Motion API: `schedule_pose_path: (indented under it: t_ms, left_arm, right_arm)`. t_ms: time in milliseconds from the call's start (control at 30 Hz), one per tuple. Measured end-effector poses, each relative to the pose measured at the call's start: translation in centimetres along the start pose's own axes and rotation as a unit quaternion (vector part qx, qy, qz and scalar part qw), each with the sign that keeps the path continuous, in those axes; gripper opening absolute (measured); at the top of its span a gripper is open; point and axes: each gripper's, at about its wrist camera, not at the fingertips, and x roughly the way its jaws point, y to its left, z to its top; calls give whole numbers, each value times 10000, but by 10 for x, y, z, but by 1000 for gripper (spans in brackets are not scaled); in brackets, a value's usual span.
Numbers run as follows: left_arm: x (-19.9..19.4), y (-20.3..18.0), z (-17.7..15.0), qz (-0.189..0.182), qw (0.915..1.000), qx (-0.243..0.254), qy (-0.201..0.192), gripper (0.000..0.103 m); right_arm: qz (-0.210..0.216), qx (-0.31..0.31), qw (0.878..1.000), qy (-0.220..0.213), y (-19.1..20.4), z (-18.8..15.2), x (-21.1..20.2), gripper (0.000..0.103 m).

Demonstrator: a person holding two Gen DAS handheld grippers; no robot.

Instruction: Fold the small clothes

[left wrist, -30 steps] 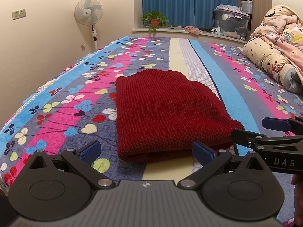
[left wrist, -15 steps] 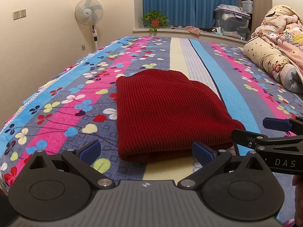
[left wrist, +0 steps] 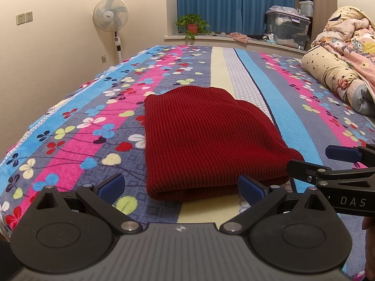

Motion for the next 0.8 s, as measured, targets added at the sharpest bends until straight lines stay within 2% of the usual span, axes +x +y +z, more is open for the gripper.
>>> schedule_pose_path:
  t_ms: [800]
  left_arm:
    - [0,1,0,10,10000,9,12,102]
  right_arm:
    - [7,-1,10000,18,0,0,0,86]
